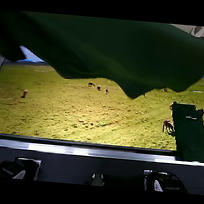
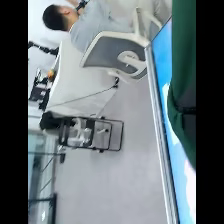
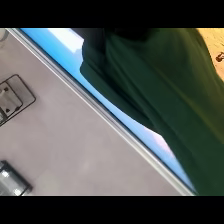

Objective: Fold the shirts.

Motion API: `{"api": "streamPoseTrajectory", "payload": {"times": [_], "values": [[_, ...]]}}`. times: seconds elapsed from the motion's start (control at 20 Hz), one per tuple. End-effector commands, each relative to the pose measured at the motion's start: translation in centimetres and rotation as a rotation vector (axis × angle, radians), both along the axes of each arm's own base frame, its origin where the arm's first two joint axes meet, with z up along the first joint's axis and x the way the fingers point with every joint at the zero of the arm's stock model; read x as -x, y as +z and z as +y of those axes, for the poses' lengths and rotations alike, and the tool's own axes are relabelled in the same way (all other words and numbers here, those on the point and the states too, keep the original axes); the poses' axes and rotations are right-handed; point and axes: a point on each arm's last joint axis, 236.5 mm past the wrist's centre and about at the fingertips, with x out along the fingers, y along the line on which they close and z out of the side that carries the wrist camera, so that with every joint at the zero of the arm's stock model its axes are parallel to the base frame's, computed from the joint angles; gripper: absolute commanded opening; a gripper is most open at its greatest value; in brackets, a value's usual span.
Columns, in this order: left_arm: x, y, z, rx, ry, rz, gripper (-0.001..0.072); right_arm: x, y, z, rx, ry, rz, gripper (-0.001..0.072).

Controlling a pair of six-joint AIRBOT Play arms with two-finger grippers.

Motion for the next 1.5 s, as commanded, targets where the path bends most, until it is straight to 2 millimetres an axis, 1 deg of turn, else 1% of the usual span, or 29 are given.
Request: {"api": "streamPoseTrajectory", "payload": {"times": [0.0,0.1,0.15,0.2,0.3,0.35,0.4,0.45,0.5,0.55,0.6,0.65,0.75,0.8,0.85,0.9,0.95,1.0,1.05,1.1,1.15,1.2,1.25,1.3,1.35,1.4,1.45], "values": [[2.8,-0.6,3.3,-0.046,0.101,0.043,0.0021,3.5,-0.6,-1.2,0.032,-0.042,0.053,0.0029],[1.7,-4.6,3.3,-0.109,0.113,0.170,0.0021,2.2,-3.1,-1.6,0.062,-0.050,0.158,0.0030],[1.0,-7.2,3.3,-0.143,0.117,0.246,0.0021,1.0,-4.4,-1.8,0.074,-0.056,0.207,0.0030],[0.1,-10.6,3.1,-0.180,0.116,0.337,0.0021,-0.4,-5.8,-1.8,0.083,-0.057,0.263,0.0030],[-1.5,-17.8,2.6,-0.214,0.112,0.513,0.0021,-4.7,-9.3,-1.6,0.085,-0.050,0.381,0.0029],[-2.3,-21.7,2.4,-0.209,0.121,0.608,0.0021,-7.4,-11.7,-1.4,0.084,-0.044,0.453,0.0029],[-3.2,-25.1,2.2,-0.212,0.127,0.674,0.0021,-9.9,-14.4,-1.1,0.083,-0.030,0.521,0.0030],[-4.2,-28.5,1.8,-0.210,0.134,0.728,0.0021,-12.7,-17.5,-0.5,0.066,-0.017,0.594,0.0031],[-5.3,-31.2,1.4,-0.205,0.135,0.762,0.0021,-15.1,-20.4,0.4,0.029,0.006,0.655,0.0031],[-6.6,-33.6,0.7,-0.171,0.139,0.800,0.0021,-17.3,-23.3,2.0,-0.039,0.044,0.715,0.0031],[-7.9,-35.2,-0.1,-0.137,0.131,0.822,0.0021,-18.9,-25.8,3.7,-0.121,0.083,0.772,0.0030],[-9.5,-36.6,-0.9,-0.116,0.127,0.837,0.0021,-20.2,-27.8,5.0,-0.195,0.100,0.820,0.0030],[-12.2,-39.6,-1.7,-0.107,0.133,0.879,0.0021,-21.4,-31.7,6.8,-0.356,0.086,0.959,0.0030],[-12.9,-41.6,-2.1,-0.116,0.134,0.926,0.0022,-21.6,-33.3,7.3,-0.414,0.071,1.021,0.0031],[-13.3,-43.4,-2.4,-0.119,0.131,0.976,0.0022,-21.7,-34.5,7.8,-0.458,0.058,1.072,0.0054],[-13.4,-44.8,-2.7,-0.129,0.128,1.023,0.0022,-21.5,-35.3,7.8,-0.459,0.058,1.097,0.0144],[-13.6,-45.5,-2.7,-0.143,0.127,1.052,0.0024,-21.3,-35.8,6.7,-0.420,0.043,1.104,0.0341],[-13.9,-45.6,-2.6,-0.160,0.121,1.055,0.0087,-20.7,-36.0,5.4,-0.363,0.040,1.112,0.0587],[-14.4,-45.0,-2.0,-0.191,0.110,1.038,0.0286,-19.5,-36.3,3.4,-0.275,0.041,1.131,0.0667],[-14.9,-44.1,-1.0,-0.224,0.104,1.013,0.0559,-18.0,-36.9,0.8,-0.184,0.012,1.173,0.0666],[-15.1,-43.4,0.4,-0.249,0.114,1.014,0.0627,-15.7,-37.7,-2.8,-0.079,-0.056,1.254,0.0637],[-15.0,-43.0,2.2,-0.272,0.135,1.032,0.0621,-14.0,-38.4,-6.1,-0.009,-0.130,1.325,0.0608],[-14.5,-43.1,4.6,-0.292,0.172,1.078,0.0619,-11.9,-39.0,-8.6,0.019,-0.184,1.409,0.0608],[-13.3,-43.9,7.1,-0.305,0.212,1.150,0.0619,-10.8,-39.3,-9.7,-0.036,-0.229,1.455,0.0601],[-11.7,-45.1,9.0,-0.306,0.240,1.237,0.0616,-9.9,-39.9,-10.3,-0.095,-0.243,1.489,0.0581],[-9.7,-46.7,10.7,-0.296,0.259,1.336,0.0604,-8.8,-40.8,-10.4,-0.134,-0.244,1.527,0.0580],[-7.8,-48.4,11.8,-0.286,0.272,1.417,0.0600,-7.8,-41.8,-10.4,-0.148,-0.245,1.562,0.0577]]}}
